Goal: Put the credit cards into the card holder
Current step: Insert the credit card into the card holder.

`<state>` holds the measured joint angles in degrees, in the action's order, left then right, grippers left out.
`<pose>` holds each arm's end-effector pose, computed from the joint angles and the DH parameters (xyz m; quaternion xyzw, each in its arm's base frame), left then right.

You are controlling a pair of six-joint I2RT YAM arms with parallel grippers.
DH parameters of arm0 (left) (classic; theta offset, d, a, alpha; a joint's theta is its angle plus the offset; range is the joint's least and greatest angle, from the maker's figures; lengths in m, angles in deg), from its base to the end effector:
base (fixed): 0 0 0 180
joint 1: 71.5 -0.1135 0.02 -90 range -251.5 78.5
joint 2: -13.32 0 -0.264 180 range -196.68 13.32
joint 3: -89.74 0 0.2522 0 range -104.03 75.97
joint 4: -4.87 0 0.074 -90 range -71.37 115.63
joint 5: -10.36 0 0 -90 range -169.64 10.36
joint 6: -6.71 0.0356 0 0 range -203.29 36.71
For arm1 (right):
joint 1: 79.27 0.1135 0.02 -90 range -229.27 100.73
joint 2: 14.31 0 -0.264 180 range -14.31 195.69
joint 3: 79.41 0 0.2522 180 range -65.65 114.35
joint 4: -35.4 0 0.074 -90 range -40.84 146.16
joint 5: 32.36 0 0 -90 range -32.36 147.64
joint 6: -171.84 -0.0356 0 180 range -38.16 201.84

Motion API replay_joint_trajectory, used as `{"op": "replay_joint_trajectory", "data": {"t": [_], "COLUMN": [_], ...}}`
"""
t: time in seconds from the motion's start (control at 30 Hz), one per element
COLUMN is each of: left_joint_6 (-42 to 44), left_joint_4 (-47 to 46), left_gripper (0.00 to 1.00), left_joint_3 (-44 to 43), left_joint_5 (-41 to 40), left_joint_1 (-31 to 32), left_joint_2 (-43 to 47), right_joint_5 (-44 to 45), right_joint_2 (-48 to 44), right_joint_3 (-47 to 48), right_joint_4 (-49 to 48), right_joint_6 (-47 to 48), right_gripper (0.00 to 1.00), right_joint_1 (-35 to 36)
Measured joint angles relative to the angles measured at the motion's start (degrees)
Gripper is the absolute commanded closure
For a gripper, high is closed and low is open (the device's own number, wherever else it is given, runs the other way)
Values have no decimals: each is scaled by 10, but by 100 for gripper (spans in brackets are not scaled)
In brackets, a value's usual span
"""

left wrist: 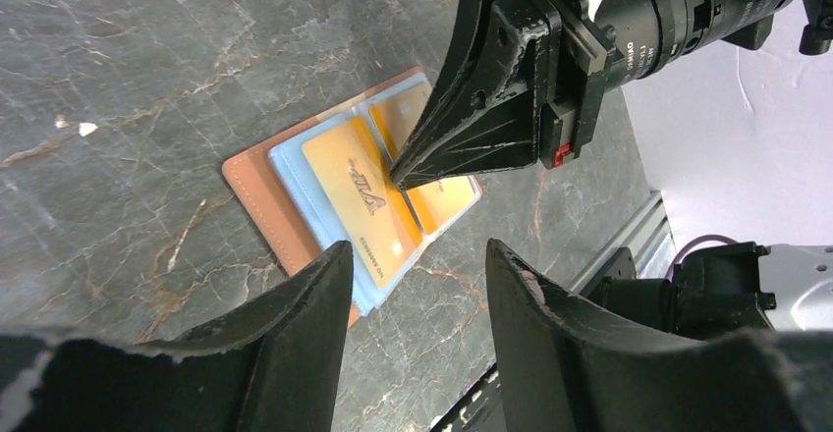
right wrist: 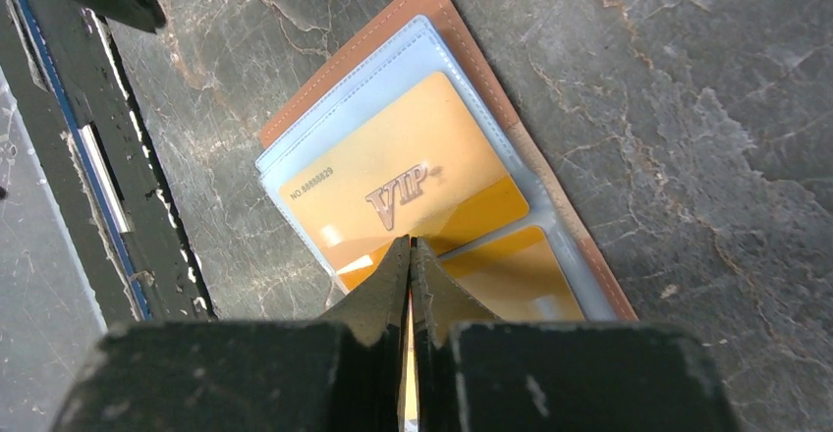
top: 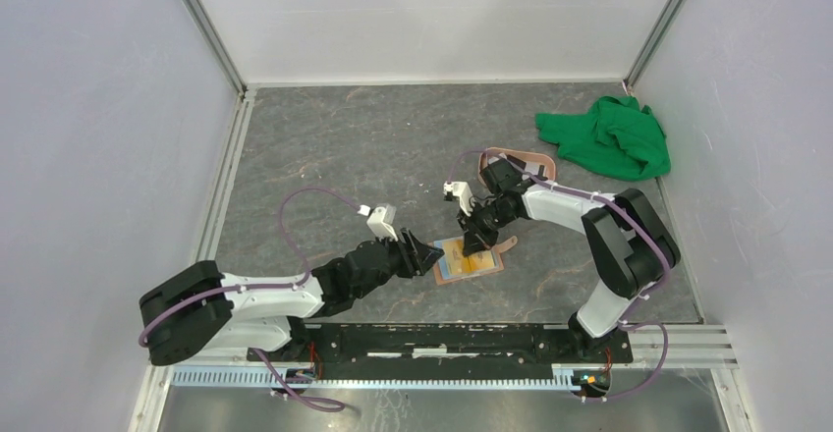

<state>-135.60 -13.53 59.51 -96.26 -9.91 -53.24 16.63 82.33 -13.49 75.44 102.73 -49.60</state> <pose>0.1141 -0.1896 0.1730 -0.0200 0.8044 -0.4242 0.4154 0.2496 0.1691 0.1517 -0.4473 0.8100 0.3563 0.1296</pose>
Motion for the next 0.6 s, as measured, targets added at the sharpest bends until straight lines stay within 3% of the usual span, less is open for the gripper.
{"op": "replay_joint_trajectory", "data": {"t": [0.17,0.6], "left_joint_6": [-10,-32], "left_joint_4": [-44,-90], "left_gripper": [49,50], "left_joint_3": [1,6], "left_joint_5": [31,65], "left_joint_1": [-7,-15], "left_joint_2": [-45,-106], "right_joint_5": [1,-34], "right_joint_2": [11,19], "right_joint_3": [2,33], "right_joint_4": [4,44], "right_joint_6": [0,47], "right_gripper": [94,86], "right_joint_1": [8,14]}}
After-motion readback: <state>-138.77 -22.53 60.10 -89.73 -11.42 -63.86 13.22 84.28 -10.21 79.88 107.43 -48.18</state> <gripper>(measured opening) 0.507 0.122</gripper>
